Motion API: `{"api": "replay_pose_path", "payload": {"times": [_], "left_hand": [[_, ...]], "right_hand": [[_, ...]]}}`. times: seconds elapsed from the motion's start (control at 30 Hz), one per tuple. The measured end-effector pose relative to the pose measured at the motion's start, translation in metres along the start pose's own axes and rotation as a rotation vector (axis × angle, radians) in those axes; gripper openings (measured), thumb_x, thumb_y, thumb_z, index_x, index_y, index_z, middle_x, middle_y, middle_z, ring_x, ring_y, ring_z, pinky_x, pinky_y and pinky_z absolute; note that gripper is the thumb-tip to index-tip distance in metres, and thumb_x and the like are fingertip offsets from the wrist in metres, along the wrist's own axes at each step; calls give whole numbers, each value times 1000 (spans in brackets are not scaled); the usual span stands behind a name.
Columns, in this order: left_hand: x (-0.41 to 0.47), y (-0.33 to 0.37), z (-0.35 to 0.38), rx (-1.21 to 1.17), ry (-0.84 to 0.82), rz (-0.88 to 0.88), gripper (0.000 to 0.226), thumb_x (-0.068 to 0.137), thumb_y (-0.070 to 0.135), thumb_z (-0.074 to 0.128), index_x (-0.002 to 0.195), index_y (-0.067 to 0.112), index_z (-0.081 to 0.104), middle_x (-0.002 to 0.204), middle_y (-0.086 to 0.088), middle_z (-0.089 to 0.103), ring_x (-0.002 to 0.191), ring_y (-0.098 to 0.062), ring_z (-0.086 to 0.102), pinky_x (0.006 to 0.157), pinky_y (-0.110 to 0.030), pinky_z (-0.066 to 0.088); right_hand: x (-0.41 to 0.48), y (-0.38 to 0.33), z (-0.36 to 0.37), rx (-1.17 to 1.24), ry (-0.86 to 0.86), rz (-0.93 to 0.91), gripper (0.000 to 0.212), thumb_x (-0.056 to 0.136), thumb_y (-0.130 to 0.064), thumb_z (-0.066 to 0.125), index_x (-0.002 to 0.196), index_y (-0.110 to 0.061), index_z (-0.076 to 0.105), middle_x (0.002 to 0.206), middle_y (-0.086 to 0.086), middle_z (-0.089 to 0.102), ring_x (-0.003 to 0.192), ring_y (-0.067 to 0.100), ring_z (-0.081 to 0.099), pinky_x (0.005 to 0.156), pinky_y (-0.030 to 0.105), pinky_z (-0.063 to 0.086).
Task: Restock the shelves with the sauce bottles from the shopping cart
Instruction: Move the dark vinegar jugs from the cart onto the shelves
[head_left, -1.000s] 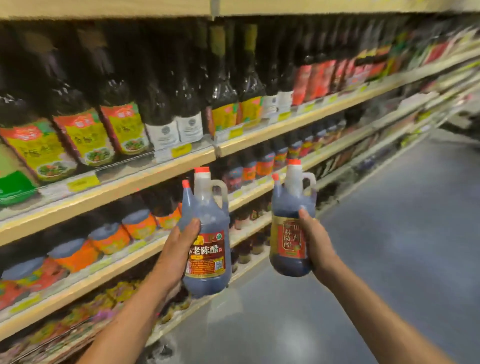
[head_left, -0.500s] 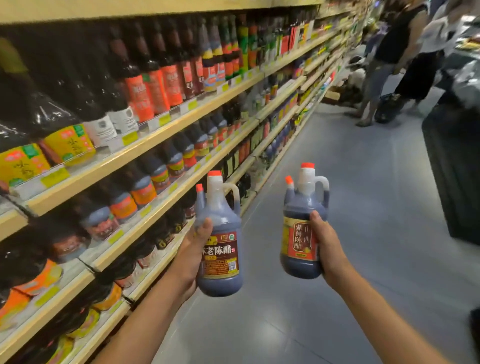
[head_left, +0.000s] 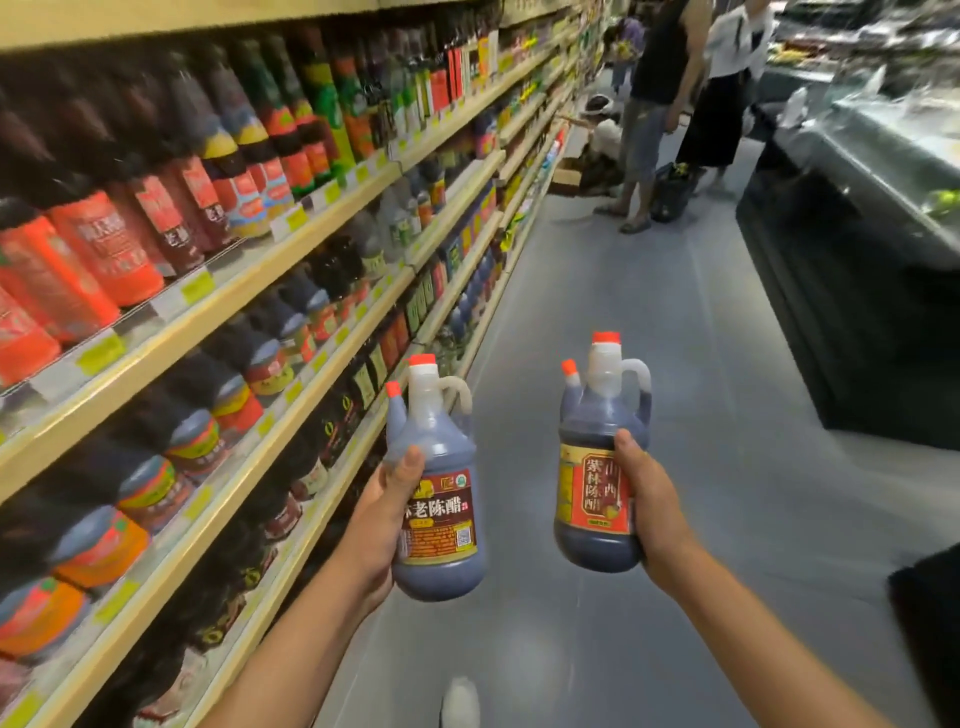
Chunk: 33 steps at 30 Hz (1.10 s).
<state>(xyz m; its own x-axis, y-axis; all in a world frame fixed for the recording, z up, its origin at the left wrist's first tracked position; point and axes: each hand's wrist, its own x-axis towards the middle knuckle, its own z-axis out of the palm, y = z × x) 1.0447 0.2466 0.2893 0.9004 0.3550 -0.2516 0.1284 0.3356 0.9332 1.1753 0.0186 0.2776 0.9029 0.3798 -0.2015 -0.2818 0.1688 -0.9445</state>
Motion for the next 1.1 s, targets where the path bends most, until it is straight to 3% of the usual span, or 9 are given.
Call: {"api": "replay_pose_path", "payload": {"times": [0.07,0.2,0.33,0.47,0.6,0.77,0.87,0.97,1.1], "left_hand": [[41,9,3,13,-35,2,110,45,77,85,135,21,55,116,-19,73,101,-35,73,79,-44,62],[127,26,13,39,-95,-14,115,42,77,86,135,18,54,111,-17,74,93,-30,75,71,-37,61],[208,33,34,60,-135,-50,119,40,81,84,137,19,54,114,-16,74,100,-33,74,74,-39,62],[287,41,68,59,-178,-89,121,38,80,85,138,20,53,114,-16,74,99,-33,74,72,-39,61],[366,46,109,63,-239,-104,113,41,79,84,134,21,57,113,-14,75,98,-30,75,73,-38,61],[459,51,157,32,-234,-129,108,44,80,83,135,27,56,120,-10,74,109,-28,72,86,-41,58],[512,59,178,52,-212,-124,104,47,81,81,133,28,57,122,-9,73,112,-29,70,97,-46,53],[560,67,190,39,-174,-130,107,47,82,80,135,26,56,122,-10,73,111,-29,70,95,-45,54],[637,83,203,30,-120,-126,110,43,82,81,133,22,59,118,-11,74,106,-28,72,84,-39,59]], "right_hand": [[30,-7,-1,-2,37,-3,78,62,-67,75,117,-12,62,90,11,76,76,23,74,65,34,61],[93,-17,-5,27,125,-18,68,66,-61,71,112,-12,64,87,11,76,74,23,74,63,33,60],[153,-27,-13,40,238,14,53,75,-55,60,106,-13,67,89,13,74,75,24,72,75,40,58],[213,-44,-37,8,324,33,61,71,-62,65,105,-11,69,93,17,74,83,30,71,85,48,55],[283,-60,-72,7,363,27,70,60,-70,65,103,-15,70,93,17,75,83,30,72,84,47,57],[380,-92,-115,-32,354,11,56,77,-60,54,110,-16,67,98,17,76,84,28,75,76,42,60],[438,-118,-133,-37,349,11,50,83,-63,60,105,-19,67,92,11,77,82,27,75,76,41,59],[492,-140,-142,-45,334,5,44,82,-60,53,99,-22,68,86,7,78,81,27,74,80,43,58],[579,-162,-148,-55,319,20,47,81,-63,53,103,-23,67,96,13,77,85,27,74,82,43,57]]}}
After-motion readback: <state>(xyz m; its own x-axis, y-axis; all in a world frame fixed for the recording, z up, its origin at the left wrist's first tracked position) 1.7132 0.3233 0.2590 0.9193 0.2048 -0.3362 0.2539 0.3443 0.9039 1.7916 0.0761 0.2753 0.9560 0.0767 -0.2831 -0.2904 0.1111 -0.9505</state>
